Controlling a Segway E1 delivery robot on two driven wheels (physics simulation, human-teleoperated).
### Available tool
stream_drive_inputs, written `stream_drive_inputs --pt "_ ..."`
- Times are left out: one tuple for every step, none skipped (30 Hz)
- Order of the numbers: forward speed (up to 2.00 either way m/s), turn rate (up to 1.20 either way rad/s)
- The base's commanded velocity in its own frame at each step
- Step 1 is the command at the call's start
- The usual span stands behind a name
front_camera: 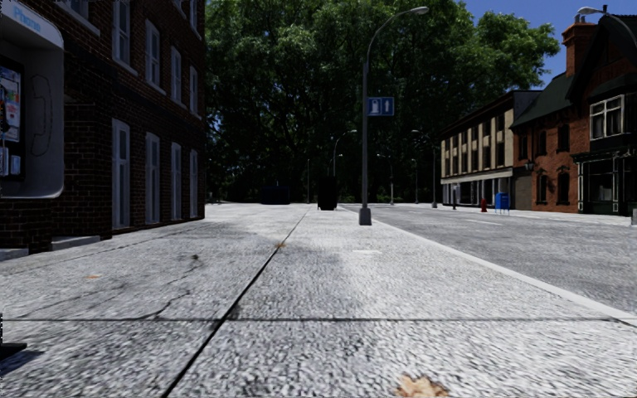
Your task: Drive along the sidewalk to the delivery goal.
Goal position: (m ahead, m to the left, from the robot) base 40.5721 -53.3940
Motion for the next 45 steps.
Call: stream_drive_inputs --pt "2.0 0.0" --pt "2.0 0.0" --pt "2.0 0.0" --pt "2.0 0.0" --pt "2.0 0.0" --pt "2.0 0.0" --pt "2.0 0.0" --pt "2.0 0.0" --pt "2.0 0.0" --pt "2.0 0.0" --pt "2.0 0.0" --pt "2.0 0.0" --pt "2.0 0.0" --pt "2.0 0.0" --pt "2.0 0.0" --pt "2.0 0.0" --pt "2.0 0.0" --pt "2.0 0.0" --pt "2.0 0.0" --pt "2.0 0.0" --pt "2.0 0.0" --pt "2.0 0.0" --pt "2.0 0.0" --pt "2.0 0.0" --pt "2.0 0.0" --pt "2.0 0.0" --pt "2.0 0.0" --pt "2.0 0.0" --pt "2.0 0.0" --pt "2.0 0.0" --pt "2.0 0.0" --pt "2.0 0.0" --pt "2.0 0.0" --pt "2.0 0.0" --pt "2.0 0.0" --pt "2.0 0.0" --pt "2.0 0.0" --pt "2.0 0.0" --pt "2.0 0.0" --pt "2.0 0.0" --pt "2.0 0.0" --pt "2.0 0.0" --pt "2.0 0.0" --pt "2.0 0.0" --pt "2.0 0.0"
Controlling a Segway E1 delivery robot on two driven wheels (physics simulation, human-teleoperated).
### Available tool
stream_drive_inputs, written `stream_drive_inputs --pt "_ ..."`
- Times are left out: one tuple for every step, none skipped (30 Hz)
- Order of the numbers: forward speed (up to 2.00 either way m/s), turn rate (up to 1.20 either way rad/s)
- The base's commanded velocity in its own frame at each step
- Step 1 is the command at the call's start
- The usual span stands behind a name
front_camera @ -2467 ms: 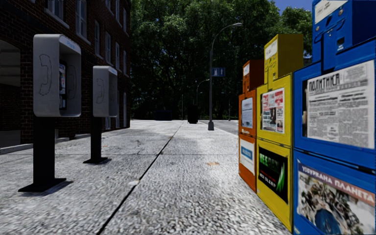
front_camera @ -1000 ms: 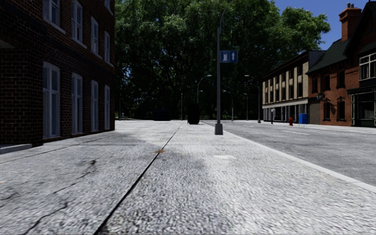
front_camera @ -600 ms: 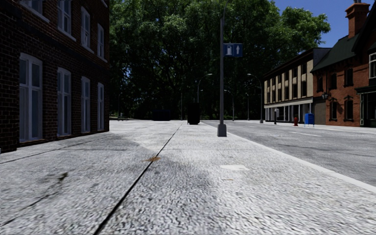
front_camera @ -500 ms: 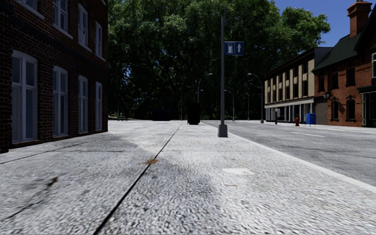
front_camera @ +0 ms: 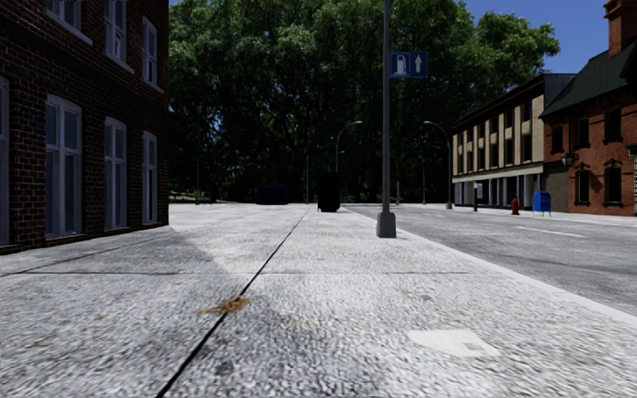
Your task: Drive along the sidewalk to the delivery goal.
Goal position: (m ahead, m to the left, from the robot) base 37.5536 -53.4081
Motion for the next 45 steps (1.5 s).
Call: stream_drive_inputs --pt "2.0 0.0" --pt "2.0 0.0" --pt "2.0 0.0" --pt "2.0 0.0" --pt "2.0 0.0" --pt "2.0 0.0" --pt "2.0 0.0" --pt "2.0 0.0" --pt "2.0 0.0" --pt "2.0 0.0" --pt "2.0 0.0" --pt "2.0 0.0" --pt "2.0 0.0" --pt "2.0 0.0" --pt "2.0 0.0" --pt "2.0 0.0" --pt "2.0 0.0" --pt "2.0 0.0" --pt "2.0 0.0" --pt "2.0 0.0" --pt "2.0 0.0" --pt "2.0 0.0" --pt "2.0 0.0" --pt "2.0 0.0" --pt "2.0 0.0" --pt "2.0 0.0" --pt "2.0 0.0" --pt "2.0 0.0" --pt "2.0 0.0" --pt "2.0 0.0" --pt "2.0 0.0" --pt "2.0 0.0" --pt "2.0 0.0" --pt "2.0 0.0" --pt "2.0 0.0" --pt "2.0 0.0" --pt "2.0 0.0" --pt "2.0 0.0" --pt "2.0 0.0" --pt "2.0 0.0" --pt "2.0 0.0" --pt "2.0 0.0" --pt "2.0 0.0" --pt "2.0 0.0" --pt "2.0 0.0"
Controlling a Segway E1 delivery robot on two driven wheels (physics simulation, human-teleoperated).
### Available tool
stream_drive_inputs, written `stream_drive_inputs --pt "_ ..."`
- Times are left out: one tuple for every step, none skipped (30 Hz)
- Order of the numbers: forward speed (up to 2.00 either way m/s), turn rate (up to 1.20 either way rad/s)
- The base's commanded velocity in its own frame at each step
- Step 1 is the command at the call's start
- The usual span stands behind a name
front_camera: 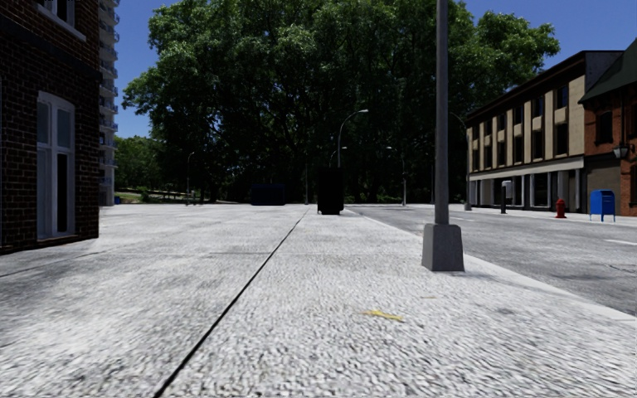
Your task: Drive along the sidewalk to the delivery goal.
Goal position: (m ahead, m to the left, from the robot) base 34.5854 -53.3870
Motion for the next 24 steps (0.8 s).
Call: stream_drive_inputs --pt "2.0 0.0" --pt "2.0 0.0" --pt "2.0 0.0" --pt "2.0 0.0" --pt "2.0 0.0" --pt "2.0 0.0" --pt "2.0 0.0" --pt "2.0 0.0" --pt "2.0 0.0" --pt "2.0 0.0" --pt "2.0 0.0" --pt "2.0 0.0" --pt "2.0 0.0" --pt "2.0 0.0" --pt "2.0 0.0" --pt "2.0 0.0" --pt "2.0 0.0" --pt "2.0 0.0" --pt "2.0 0.0" --pt "2.0 0.0" --pt "2.0 0.0" --pt "2.0 0.0" --pt "2.0 0.0" --pt "2.0 0.0"
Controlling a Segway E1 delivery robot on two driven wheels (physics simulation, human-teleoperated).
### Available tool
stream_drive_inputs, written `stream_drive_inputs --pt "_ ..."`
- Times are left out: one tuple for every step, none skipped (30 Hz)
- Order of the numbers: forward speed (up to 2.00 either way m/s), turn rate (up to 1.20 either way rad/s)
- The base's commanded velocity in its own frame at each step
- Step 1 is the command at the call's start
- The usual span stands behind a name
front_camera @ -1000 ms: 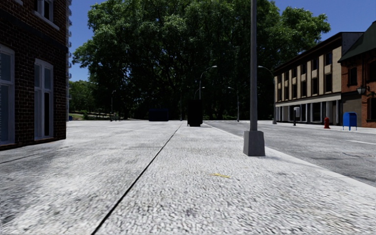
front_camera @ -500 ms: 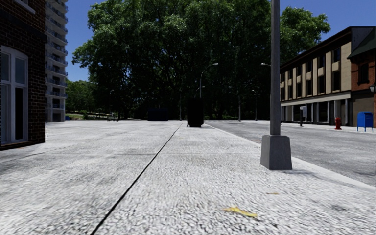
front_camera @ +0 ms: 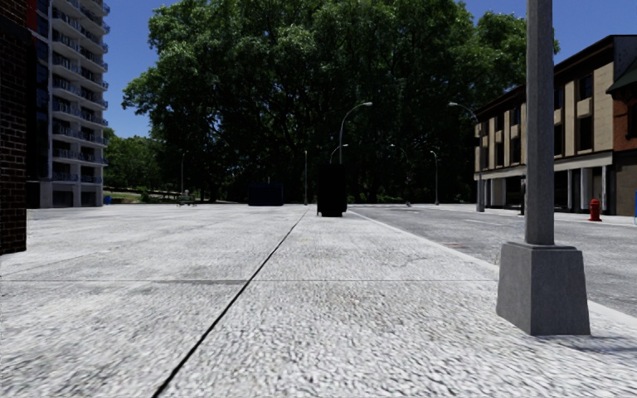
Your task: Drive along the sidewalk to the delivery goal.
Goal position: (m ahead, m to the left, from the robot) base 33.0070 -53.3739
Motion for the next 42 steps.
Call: stream_drive_inputs --pt "2.0 0.0" --pt "2.0 0.0" --pt "2.0 0.0" --pt "2.0 0.0" --pt "2.0 0.0" --pt "2.0 0.0" --pt "2.0 0.0" --pt "2.0 0.0" --pt "2.0 0.0" --pt "2.0 0.0" --pt "2.0 0.0" --pt "2.0 0.0" --pt "2.0 0.0" --pt "2.0 0.0" --pt "2.0 0.0" --pt "2.0 0.0" --pt "2.0 0.0" --pt "2.0 0.0" --pt "2.0 0.0" --pt "2.0 0.0" --pt "2.0 0.0" --pt "2.0 0.0" --pt "2.0 0.0" --pt "2.0 0.0" --pt "2.0 0.0" --pt "2.0 0.0" --pt "2.0 0.0" --pt "2.0 0.0" --pt "2.0 0.0" --pt "2.0 0.0" --pt "2.0 0.0" --pt "2.0 0.0" --pt "2.0 0.0" --pt "2.0 0.0" --pt "2.0 0.0" --pt "2.0 0.0" --pt "2.0 0.0" --pt "2.0 0.0" --pt "2.0 0.0" --pt "2.0 0.0" --pt "2.0 0.0" --pt "2.0 0.0"
